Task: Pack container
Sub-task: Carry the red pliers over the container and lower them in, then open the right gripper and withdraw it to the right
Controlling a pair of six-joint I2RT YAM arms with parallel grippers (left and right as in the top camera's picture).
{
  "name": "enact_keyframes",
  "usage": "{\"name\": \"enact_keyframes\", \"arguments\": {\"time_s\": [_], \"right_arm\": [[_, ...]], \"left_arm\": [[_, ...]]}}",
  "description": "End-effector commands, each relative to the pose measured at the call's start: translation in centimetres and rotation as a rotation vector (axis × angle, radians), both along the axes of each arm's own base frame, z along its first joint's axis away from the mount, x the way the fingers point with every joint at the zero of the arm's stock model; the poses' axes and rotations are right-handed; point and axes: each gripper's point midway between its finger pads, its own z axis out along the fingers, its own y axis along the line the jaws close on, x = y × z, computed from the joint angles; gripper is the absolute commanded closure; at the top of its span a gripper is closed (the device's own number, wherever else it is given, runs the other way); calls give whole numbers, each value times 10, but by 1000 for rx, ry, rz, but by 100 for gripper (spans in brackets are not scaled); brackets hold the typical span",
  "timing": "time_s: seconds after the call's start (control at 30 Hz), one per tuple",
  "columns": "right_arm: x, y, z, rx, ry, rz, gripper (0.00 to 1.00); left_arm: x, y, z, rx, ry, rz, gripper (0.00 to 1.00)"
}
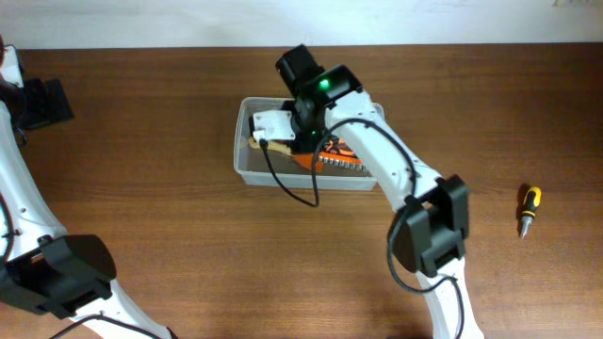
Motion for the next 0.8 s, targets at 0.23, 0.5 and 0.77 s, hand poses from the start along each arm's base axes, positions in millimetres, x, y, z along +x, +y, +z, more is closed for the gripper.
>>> {"name": "enact_keyframes", "arguments": {"time_s": [0.23, 0.5, 0.77], "right_arm": [[-24, 36, -23, 26, 51, 127, 96], [-28, 37, -35, 12, 74, 129, 85], [0, 30, -12, -16, -19, -76, 17]], "left_arm": [[-2, -1, 16, 9, -42, 8, 1], [-2, -1, 16, 9, -42, 8, 1], [-2, -1, 16, 9, -42, 8, 1]]}}
